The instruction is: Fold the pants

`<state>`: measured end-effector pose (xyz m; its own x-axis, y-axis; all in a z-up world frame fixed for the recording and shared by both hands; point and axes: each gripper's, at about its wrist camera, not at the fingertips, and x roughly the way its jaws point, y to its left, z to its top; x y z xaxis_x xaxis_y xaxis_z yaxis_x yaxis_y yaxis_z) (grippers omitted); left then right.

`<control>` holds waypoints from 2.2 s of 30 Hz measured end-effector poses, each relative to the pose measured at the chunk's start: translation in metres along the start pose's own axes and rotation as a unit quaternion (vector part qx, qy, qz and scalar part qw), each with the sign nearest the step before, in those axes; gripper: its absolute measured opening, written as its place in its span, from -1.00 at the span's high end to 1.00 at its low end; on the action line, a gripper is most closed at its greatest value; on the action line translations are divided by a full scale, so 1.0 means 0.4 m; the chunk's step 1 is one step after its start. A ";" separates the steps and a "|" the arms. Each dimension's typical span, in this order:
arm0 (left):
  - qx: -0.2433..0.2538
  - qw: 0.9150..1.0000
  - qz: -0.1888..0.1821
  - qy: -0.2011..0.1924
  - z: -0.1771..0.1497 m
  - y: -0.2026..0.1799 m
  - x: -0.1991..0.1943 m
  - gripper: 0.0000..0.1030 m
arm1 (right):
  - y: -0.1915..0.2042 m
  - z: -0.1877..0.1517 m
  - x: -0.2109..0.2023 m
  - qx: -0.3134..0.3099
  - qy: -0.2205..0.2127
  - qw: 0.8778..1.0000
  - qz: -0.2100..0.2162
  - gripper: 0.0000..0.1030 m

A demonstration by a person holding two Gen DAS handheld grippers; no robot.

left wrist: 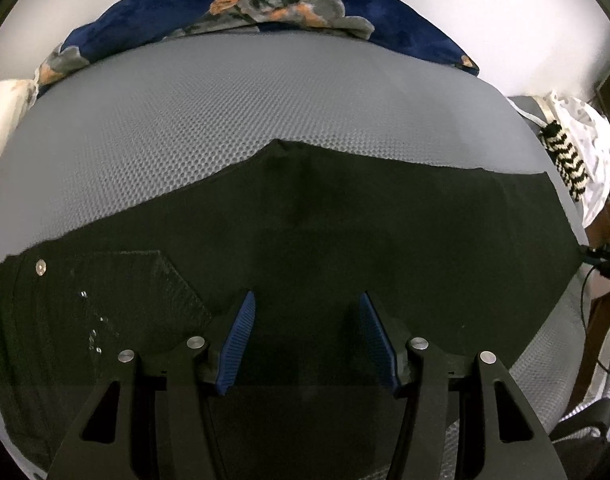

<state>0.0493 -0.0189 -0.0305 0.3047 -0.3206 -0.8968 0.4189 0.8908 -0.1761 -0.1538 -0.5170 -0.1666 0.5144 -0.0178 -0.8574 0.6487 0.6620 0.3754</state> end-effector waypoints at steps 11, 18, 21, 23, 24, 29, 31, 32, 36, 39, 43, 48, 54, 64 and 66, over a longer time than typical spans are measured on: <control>-0.009 0.999 0.026 0.020 -0.025 0.019 0.022 -0.09 | 0.040 -0.005 -0.014 -0.022 0.002 0.998 -0.065 0.48; -0.042 0.997 0.030 -0.054 -0.007 0.101 -0.080 -0.11 | 0.236 0.045 -0.084 -0.103 -0.049 0.993 -0.029 0.45; -0.064 0.995 0.053 -0.063 -0.002 0.163 -0.094 -0.11 | 0.410 0.049 -0.033 -0.168 -0.025 0.985 0.024 0.41; -0.084 0.992 0.071 -0.063 -0.008 0.213 -0.099 -0.11 | 0.531 0.033 0.017 -0.213 0.006 0.975 0.059 0.40; -0.093 0.991 0.077 -0.064 -0.009 0.229 -0.102 -0.11 | 0.592 0.021 0.044 -0.235 0.021 0.969 0.077 0.39; -0.126 0.984 0.110 -0.061 -0.056 0.331 -0.111 -0.11 | 0.887 -0.064 0.158 -0.338 0.111 0.917 0.181 0.39; -0.133 0.983 0.111 -0.064 -0.079 0.360 -0.113 -0.11 | 0.999 -0.115 0.198 -0.381 0.145 0.890 0.203 0.39; -0.134 0.983 0.105 -0.062 -0.086 0.372 -0.112 -0.11 | 1.046 -0.142 0.211 -0.399 0.158 0.879 0.209 0.39; -0.123 0.985 0.095 -0.070 -0.097 0.376 -0.114 -0.11 | 1.198 -0.216 0.269 -0.464 0.204 0.832 0.226 0.39; -0.117 0.986 0.095 -0.073 -0.096 0.375 -0.108 -0.11 | 1.281 -0.250 0.325 -0.493 0.235 0.808 0.219 0.39; -0.120 0.986 0.081 -0.079 -0.101 0.387 -0.109 -0.11 | 1.317 -0.288 0.367 -0.509 0.265 0.791 0.211 0.39; -0.130 0.986 0.067 -0.077 -0.099 0.399 -0.112 -0.11 | 1.337 -0.276 0.338 -0.515 0.228 0.795 0.224 0.81; -0.131 0.986 0.061 -0.083 -0.105 0.400 -0.111 -0.11 | 1.318 -0.281 0.414 -0.508 0.203 0.815 0.189 0.86; -0.097 0.989 0.081 -0.078 -0.086 0.346 -0.137 -0.11 | 1.225 -0.199 0.252 -0.457 0.129 0.858 0.198 0.44; -0.083 0.990 0.070 -0.088 -0.073 0.318 -0.146 -0.11 | 1.173 -0.180 0.206 -0.454 0.096 0.868 0.177 0.38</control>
<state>0.0599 0.1226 -0.0122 0.5001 -0.2278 -0.8355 0.2203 0.9665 -0.1316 0.1524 -0.1538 -0.0865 0.4322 0.3752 -0.8200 -0.2851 0.9196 0.2704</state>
